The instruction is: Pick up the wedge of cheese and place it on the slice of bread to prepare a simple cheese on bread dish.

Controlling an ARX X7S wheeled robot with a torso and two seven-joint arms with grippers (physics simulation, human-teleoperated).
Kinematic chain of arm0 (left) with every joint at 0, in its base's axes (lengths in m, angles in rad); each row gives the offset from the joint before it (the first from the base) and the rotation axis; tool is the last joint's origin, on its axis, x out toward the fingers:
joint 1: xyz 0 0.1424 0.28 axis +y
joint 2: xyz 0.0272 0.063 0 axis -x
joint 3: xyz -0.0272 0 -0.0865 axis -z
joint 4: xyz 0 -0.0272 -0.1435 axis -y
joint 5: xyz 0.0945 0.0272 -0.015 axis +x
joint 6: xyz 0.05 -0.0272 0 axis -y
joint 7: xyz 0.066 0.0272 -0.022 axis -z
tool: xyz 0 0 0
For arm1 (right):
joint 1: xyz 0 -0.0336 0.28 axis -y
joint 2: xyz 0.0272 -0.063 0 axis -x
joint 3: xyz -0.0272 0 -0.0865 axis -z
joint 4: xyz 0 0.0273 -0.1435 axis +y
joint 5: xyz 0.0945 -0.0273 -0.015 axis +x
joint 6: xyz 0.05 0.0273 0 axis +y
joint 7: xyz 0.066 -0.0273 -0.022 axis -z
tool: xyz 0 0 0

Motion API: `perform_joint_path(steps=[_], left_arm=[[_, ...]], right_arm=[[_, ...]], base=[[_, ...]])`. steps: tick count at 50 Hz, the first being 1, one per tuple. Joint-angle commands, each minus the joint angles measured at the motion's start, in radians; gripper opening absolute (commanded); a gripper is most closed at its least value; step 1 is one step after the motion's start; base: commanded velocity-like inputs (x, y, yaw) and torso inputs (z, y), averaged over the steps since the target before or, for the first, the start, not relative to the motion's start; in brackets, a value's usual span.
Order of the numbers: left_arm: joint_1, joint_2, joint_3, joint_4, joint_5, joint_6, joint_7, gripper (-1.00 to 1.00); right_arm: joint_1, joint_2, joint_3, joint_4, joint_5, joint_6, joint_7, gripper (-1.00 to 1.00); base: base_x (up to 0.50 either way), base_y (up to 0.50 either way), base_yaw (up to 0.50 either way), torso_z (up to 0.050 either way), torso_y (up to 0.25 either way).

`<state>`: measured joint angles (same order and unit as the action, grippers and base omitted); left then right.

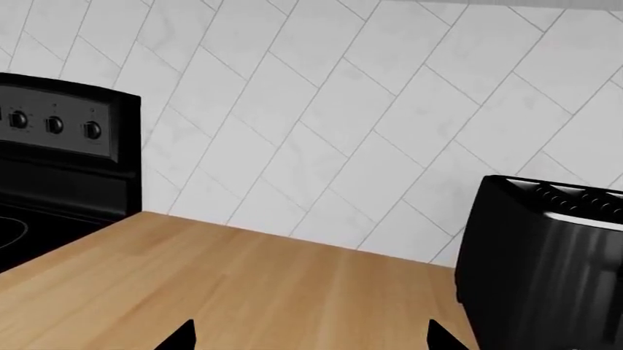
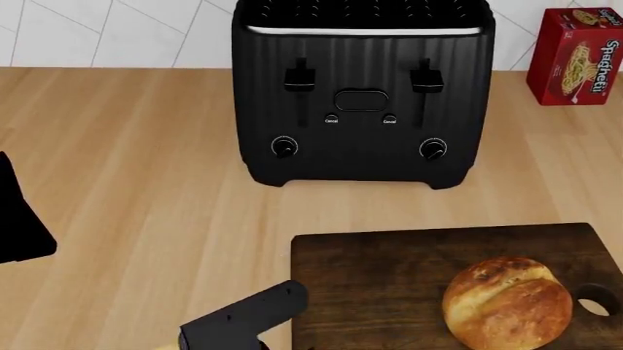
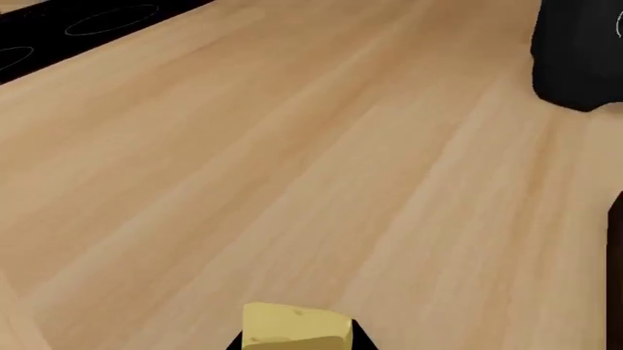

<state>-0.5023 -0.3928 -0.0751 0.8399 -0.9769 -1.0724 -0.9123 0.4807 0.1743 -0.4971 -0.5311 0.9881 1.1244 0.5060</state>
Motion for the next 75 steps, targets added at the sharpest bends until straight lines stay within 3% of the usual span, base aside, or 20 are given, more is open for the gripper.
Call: perform_joint_path(steps=[1, 17, 28, 41, 46, 48, 59, 67, 75], left_arm=[[-0.004, 0.018, -0.009, -0.065, 0.022, 0.034, 0.007, 1.00], [0.000, 0.013, -0.002, -0.069, 0.020, 0.044, 0.009, 1.00], [-0.002, 0.009, 0.000, -0.071, 0.017, 0.047, 0.004, 1.00], [-0.003, 0.006, 0.000, -0.068, 0.008, 0.047, -0.005, 1.00], [-0.002, 0.004, 0.001, -0.068, 0.008, 0.050, -0.005, 1.00], [-0.002, 0.004, 0.002, -0.069, 0.008, 0.052, -0.004, 1.00], [-0.003, 0.002, 0.003, -0.069, 0.006, 0.059, -0.006, 1.00], [-0.002, 0.000, 0.006, -0.071, 0.008, 0.064, -0.007, 1.00], [0.000, -0.002, 0.008, -0.071, 0.008, 0.070, -0.008, 1.00]], right_arm=[[0.103, 0.008, 0.253, -0.077, 0.223, 0.094, 0.189, -1.00], [0.087, -0.002, 0.722, -0.092, 0.443, -0.224, 0.222, -1.00], [0.093, -0.017, 0.856, -0.177, 0.474, -0.353, 0.244, -1.00], [-0.037, -0.099, 1.006, -0.219, 0.405, -0.519, 0.234, -1.00], [-0.024, -0.090, 1.000, -0.176, 0.467, -0.519, 0.293, -1.00], [0.014, -0.081, 0.985, -0.122, 0.509, -0.504, 0.451, -1.00], [0.067, 0.045, 0.832, -0.133, 0.276, -0.358, 0.615, -1.00], [0.106, 0.154, 0.663, -0.086, 0.191, -0.186, 0.661, -1.00], [0.104, 0.155, 0.631, -0.061, 0.179, -0.160, 0.688, -1.00]], base=[[0.00, 0.00, 0.00, 0.000, 0.000], [0.00, 0.00, 0.00, 0.000, 0.000], [0.00, 0.00, 0.00, 0.000, 0.000], [0.00, 0.00, 0.00, 0.000, 0.000], [0.00, 0.00, 0.00, 0.000, 0.000], [0.00, 0.00, 0.00, 0.000, 0.000], [0.00, 0.00, 0.00, 0.000, 0.000], [0.00, 0.00, 0.00, 0.000, 0.000], [0.00, 0.00, 0.00, 0.000, 0.000]])
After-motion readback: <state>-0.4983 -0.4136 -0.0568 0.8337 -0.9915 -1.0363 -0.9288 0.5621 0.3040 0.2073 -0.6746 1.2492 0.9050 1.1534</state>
